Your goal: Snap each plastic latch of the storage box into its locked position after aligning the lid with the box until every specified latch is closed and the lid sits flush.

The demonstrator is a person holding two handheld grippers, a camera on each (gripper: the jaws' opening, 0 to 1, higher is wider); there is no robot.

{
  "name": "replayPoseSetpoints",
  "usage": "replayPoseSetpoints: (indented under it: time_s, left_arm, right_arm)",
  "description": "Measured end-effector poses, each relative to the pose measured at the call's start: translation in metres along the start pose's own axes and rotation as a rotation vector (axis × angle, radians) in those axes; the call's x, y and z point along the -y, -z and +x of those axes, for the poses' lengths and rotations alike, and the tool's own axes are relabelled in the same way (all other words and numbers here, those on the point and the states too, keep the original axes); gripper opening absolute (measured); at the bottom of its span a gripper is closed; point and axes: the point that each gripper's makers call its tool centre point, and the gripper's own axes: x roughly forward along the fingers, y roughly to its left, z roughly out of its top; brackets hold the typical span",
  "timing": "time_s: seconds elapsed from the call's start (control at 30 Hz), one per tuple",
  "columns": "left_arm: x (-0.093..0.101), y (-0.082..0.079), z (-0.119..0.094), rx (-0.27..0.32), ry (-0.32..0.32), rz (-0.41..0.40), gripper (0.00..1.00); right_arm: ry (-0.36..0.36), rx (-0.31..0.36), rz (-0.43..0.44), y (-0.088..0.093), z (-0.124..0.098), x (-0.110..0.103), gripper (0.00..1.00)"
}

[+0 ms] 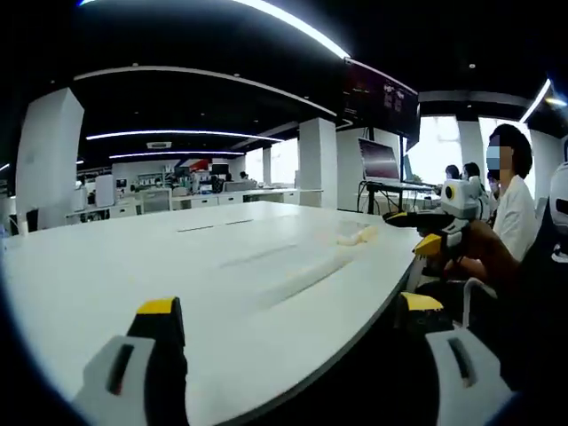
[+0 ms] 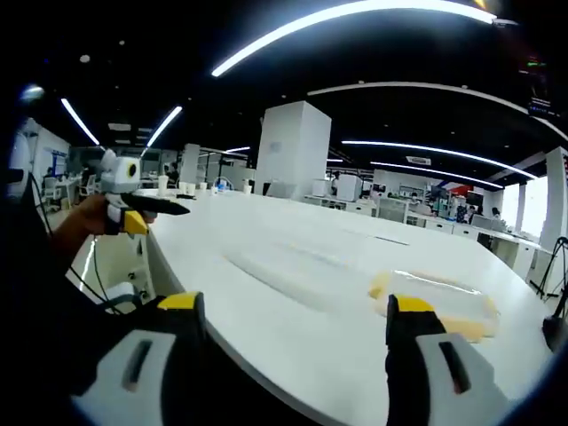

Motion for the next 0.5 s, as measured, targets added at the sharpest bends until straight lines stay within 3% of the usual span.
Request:
replayPoseSetpoints:
  time_s: [0.5]
  left_arm:
    - [-0.009, -0.005, -0.003, 0.023, -0.005, 0.001, 0.98]
  right_arm:
    - [-0.002, -0.014, -0.014, 0.002, 0.003, 0.0, 0.82]
